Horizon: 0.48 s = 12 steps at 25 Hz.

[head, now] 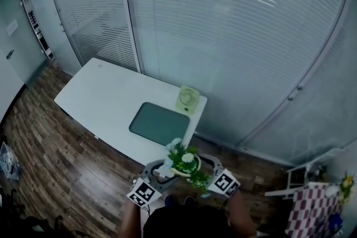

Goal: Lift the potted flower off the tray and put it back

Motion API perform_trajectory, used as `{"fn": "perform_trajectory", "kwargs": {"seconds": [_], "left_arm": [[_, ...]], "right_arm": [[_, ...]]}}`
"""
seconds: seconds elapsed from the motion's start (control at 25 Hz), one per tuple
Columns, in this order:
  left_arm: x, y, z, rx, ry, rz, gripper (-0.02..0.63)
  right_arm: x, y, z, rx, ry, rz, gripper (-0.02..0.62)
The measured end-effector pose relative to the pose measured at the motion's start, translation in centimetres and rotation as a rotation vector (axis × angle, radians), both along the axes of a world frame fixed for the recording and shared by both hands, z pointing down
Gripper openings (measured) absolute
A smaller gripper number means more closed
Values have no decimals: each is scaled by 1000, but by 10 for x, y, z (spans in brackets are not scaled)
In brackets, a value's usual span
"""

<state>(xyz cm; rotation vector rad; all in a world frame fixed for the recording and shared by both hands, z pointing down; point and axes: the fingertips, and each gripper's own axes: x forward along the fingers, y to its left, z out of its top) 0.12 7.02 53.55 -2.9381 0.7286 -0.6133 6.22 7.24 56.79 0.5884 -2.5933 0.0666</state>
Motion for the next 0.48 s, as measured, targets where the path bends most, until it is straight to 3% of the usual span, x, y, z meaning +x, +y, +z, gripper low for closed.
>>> {"fn": "perform_trajectory", "kwargs": {"seconds": [0.48], "left_arm": [[-9, 5, -3, 7, 14, -14, 279]], "right_arm": [[-9, 5, -2, -20, 0, -6, 387]]}}
